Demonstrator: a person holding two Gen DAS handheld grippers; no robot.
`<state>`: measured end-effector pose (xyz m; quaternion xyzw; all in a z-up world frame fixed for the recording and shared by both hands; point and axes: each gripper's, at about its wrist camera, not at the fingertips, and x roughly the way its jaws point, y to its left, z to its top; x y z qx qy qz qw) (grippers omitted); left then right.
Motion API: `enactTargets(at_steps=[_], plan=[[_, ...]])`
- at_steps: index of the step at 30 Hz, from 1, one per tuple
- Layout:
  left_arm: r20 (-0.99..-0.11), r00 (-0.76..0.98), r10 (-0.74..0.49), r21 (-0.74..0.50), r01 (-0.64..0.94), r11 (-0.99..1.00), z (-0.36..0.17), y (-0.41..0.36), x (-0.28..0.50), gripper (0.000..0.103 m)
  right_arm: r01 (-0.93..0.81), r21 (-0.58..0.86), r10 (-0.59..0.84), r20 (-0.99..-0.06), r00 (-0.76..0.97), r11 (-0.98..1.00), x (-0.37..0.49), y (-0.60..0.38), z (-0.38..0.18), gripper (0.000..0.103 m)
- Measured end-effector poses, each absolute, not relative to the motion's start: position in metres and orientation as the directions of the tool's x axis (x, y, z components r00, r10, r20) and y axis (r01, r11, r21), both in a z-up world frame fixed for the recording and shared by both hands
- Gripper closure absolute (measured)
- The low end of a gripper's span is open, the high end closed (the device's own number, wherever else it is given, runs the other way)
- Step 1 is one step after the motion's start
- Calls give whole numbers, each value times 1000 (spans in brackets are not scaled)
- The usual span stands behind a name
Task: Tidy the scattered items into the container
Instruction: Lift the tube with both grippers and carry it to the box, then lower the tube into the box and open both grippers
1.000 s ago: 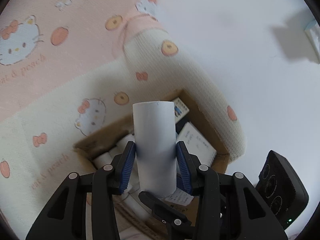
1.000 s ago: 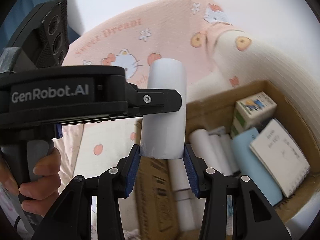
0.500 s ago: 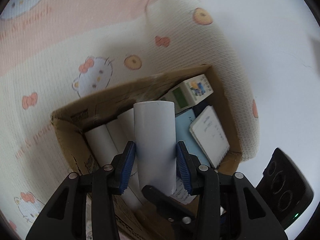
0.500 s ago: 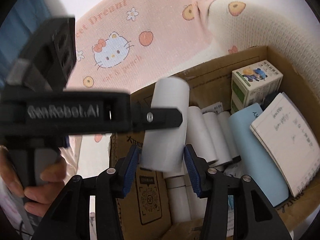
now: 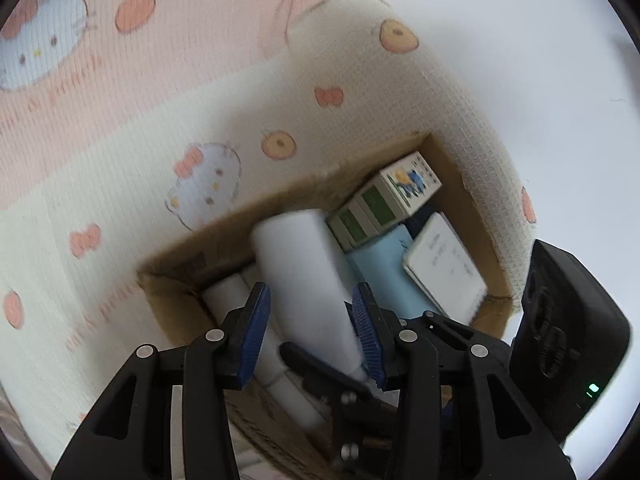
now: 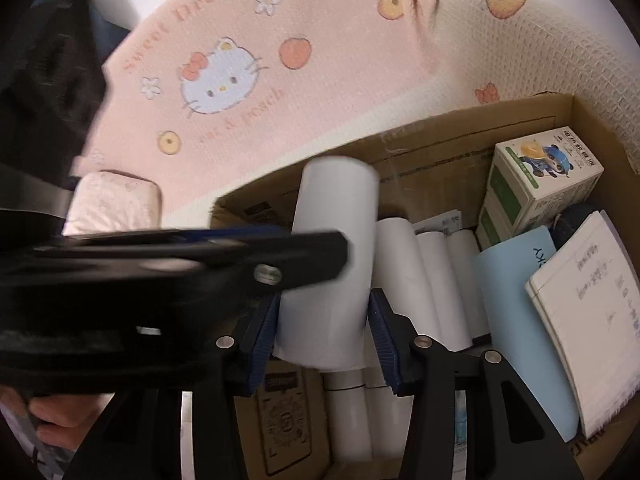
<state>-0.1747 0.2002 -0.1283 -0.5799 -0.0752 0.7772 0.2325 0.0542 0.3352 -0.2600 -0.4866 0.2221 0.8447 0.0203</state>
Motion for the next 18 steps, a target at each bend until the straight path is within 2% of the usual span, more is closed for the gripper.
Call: enactTargets(at_steps=[5, 8, 12, 18], plan=[[-868, -259, 424, -342, -307, -888, -126, 189, -182, 57, -276, 302, -162, -886, -435, -912, 46, 331, -272, 61], [-863, -249, 440, -356, -319, -878, -126, 180, -184, 65, -273, 285, -160, -901, -403, -919, 40, 328, -276, 61], [-857, -264, 442, -338, -358, -870, -121, 176, -182, 66, -242, 196, -100, -927, -361, -950, 34, 318, -274, 61], [-849, -239, 471, -364, -382, -850, -119, 176, -179, 66, -268, 204, -104, -933, -344, -942, 33, 321, -275, 61]])
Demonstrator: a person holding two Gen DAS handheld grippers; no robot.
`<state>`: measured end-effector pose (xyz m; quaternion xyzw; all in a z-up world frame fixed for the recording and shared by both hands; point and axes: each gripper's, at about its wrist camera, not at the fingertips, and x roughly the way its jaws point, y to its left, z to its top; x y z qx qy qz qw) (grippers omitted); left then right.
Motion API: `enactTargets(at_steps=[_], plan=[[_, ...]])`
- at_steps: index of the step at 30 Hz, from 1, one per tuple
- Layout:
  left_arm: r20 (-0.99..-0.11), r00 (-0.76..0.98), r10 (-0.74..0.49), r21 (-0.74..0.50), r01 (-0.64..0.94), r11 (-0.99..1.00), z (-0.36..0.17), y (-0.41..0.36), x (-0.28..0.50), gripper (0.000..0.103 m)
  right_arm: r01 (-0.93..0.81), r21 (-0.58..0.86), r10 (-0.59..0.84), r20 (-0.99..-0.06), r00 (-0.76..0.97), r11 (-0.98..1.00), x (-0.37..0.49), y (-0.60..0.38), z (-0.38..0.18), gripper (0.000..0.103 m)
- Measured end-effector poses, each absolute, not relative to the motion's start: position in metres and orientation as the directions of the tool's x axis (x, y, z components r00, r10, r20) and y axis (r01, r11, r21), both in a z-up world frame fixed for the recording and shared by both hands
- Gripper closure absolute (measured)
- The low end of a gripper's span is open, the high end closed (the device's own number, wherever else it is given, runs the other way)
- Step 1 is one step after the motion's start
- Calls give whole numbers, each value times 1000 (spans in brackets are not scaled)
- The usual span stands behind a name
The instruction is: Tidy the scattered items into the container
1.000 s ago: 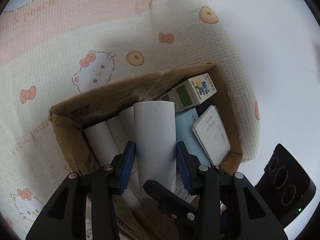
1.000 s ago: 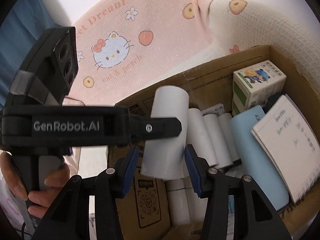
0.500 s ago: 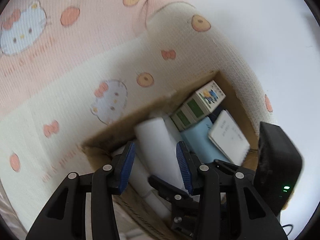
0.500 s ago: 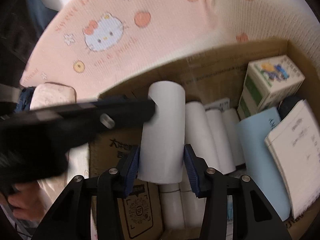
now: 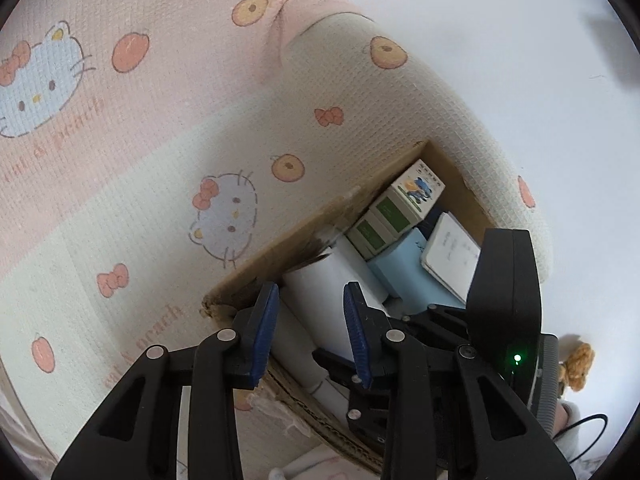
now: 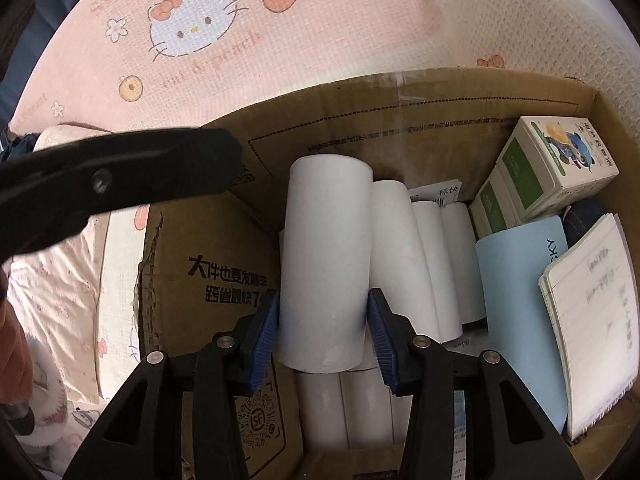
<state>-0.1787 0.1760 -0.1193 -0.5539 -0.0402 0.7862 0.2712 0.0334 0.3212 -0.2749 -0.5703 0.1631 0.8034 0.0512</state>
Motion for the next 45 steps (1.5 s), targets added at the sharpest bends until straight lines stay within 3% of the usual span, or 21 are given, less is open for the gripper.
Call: enactTargets(at_steps=[6, 17, 18, 19, 20, 28, 37, 40, 43, 45], plan=[[-856, -225, 465, -352, -406, -843, -119, 177, -173, 66, -279, 182, -80, -936, -343, -943, 37, 322, -270, 61], [-887, -197, 417, -286, -473, -833, -116, 200, -165, 68, -343, 278, -113, -895, -432, -897, 78, 350, -242, 61], [-894, -190, 406, -278, -476, -834, -118, 204, -165, 72, -354, 286, -111, -890, -442, -890, 83, 354, -241, 64], [-903, -179, 391, -270, -473, -839, -121, 209, -165, 85, -369, 292, -104, -887, -451, -882, 88, 358, -241, 83], [-912, -165, 376, -264, -466, -844, -126, 213, -166, 92, -387, 299, -106, -888, -448, -872, 92, 363, -243, 87], [-948, -68, 311, -246, -461, -852, -159, 240, -165, 92, -425, 319, -149, -910, -386, -847, 91, 371, -269, 87], [-971, -87, 223, -164, -432, -887, -169, 239, -172, 92, -401, 291, -154, -928, -340, -869, 70, 369, -285, 87], [-966, -113, 234, -161, -445, -881, -161, 237, -168, 88, -402, 291, -148, -925, -350, -868, 74, 370, -281, 87], [-957, -166, 236, -137, -461, -877, -146, 236, -162, 63, -426, 288, -126, -921, -370, -857, 82, 367, -266, 87], [-953, -199, 229, -116, -457, -882, -135, 233, -156, 57, -435, 265, -91, -920, -380, -860, 87, 363, -253, 87]])
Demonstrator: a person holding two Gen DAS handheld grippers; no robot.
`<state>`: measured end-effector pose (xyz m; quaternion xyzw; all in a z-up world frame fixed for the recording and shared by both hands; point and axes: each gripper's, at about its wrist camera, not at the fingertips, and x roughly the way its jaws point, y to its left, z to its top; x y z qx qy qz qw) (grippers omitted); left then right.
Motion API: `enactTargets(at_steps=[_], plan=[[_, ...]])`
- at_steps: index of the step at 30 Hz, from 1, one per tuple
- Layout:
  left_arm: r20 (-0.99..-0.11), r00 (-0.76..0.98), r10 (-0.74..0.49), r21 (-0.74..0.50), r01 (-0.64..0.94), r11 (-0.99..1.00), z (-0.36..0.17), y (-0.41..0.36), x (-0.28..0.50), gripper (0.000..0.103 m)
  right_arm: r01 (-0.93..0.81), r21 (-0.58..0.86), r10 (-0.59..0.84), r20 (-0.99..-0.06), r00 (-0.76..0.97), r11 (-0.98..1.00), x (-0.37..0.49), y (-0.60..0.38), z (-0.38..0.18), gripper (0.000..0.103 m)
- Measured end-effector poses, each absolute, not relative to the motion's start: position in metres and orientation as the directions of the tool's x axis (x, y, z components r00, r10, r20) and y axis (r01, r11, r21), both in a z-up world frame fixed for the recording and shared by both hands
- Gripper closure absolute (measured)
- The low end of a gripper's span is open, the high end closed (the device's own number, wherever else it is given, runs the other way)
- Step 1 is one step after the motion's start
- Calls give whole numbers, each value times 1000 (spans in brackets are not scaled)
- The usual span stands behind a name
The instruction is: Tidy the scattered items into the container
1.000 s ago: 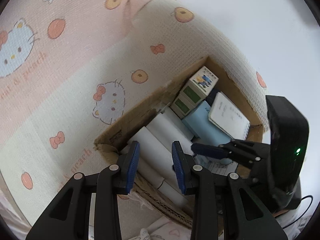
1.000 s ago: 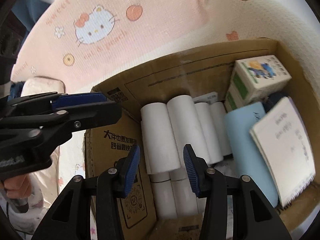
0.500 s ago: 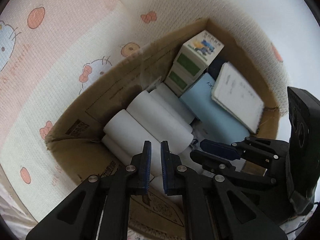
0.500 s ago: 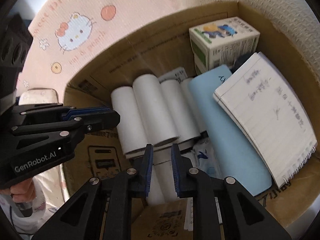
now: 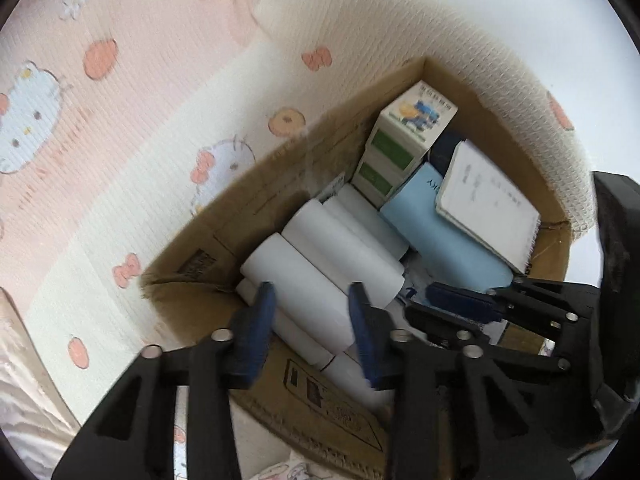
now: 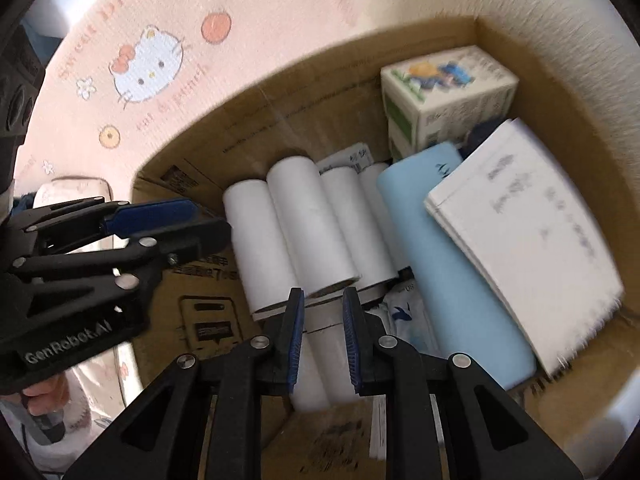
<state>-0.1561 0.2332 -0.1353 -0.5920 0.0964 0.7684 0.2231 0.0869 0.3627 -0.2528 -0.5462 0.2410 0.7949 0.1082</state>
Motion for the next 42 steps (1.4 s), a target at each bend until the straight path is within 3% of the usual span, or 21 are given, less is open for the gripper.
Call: enactTargets(at_steps=[5, 9, 11, 13, 15, 31, 42], plan=[[-946, -248, 210, -76, -459, -885, -115, 227, -140, 45, -453, 166, 25, -922, -385, -876, 99, 341, -214, 87], [-942, -277, 189, -37, -474, -880, -99, 219, -122, 43, -474, 64, 129, -923, -363, -878, 107, 318, -187, 85], [-941, -285, 183, -26, -477, -879, -93, 214, -112, 42, -493, 16, 182, -919, -350, -870, 119, 313, -173, 79], [-940, -288, 183, -22, -482, -876, -86, 206, -102, 42, -511, -6, 214, -912, -350, -860, 129, 310, -162, 60], [-937, -302, 174, -6, -486, -874, -80, 200, -94, 41, -518, -12, 232, -904, -360, -855, 136, 300, -152, 49], [-873, -445, 201, 62, -509, -858, -21, 167, -36, 32, -589, -158, 430, -830, -356, -793, 172, 242, -85, 35], [-847, -486, 215, 81, -517, -852, -8, 170, -33, 30, -594, -185, 456, -820, -345, -783, 173, 238, -73, 31]])
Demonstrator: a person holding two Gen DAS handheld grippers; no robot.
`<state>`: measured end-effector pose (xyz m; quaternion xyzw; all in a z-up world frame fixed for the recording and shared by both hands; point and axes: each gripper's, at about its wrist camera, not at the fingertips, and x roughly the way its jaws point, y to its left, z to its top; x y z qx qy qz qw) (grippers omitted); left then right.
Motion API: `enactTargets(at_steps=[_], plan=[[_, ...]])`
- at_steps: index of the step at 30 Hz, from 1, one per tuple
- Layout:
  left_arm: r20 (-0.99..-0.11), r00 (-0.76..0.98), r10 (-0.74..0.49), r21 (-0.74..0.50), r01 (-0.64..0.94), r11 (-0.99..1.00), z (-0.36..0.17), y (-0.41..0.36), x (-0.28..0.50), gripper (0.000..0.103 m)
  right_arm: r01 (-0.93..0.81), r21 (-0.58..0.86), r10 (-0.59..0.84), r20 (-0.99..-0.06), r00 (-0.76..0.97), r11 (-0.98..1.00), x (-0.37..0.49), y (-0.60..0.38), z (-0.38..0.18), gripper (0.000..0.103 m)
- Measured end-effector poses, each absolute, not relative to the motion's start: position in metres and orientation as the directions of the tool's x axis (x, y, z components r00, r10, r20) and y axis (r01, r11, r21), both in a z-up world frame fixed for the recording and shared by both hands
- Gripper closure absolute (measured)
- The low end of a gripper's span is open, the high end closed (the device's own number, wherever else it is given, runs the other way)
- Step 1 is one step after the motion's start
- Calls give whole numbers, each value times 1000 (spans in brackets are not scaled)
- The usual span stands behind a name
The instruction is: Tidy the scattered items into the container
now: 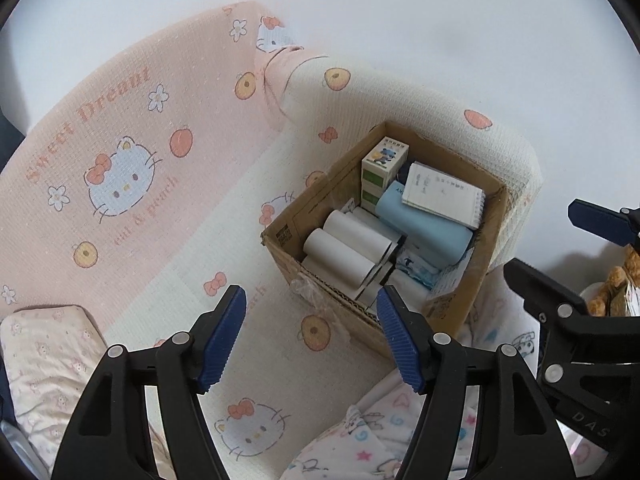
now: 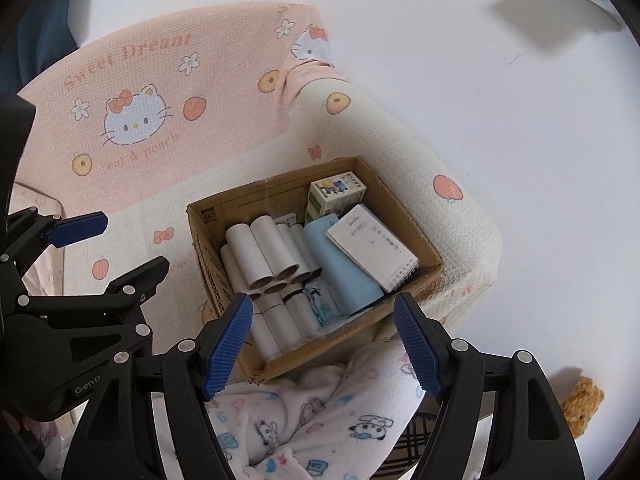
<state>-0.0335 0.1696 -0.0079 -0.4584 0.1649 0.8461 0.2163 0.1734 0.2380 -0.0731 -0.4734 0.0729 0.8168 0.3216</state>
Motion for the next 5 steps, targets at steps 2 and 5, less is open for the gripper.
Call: enactTargets(at_steps=[2, 5], plan=[[-847, -492, 202, 94, -512, -854, -10, 170, -35, 29, -593, -193, 457, -824, -334, -782, 171, 238, -75, 31], [-852, -488, 190, 99, -507, -856, -12, 169, -38, 28, -589, -203, 455, -832, -318, -782, 167, 239, -78, 31]])
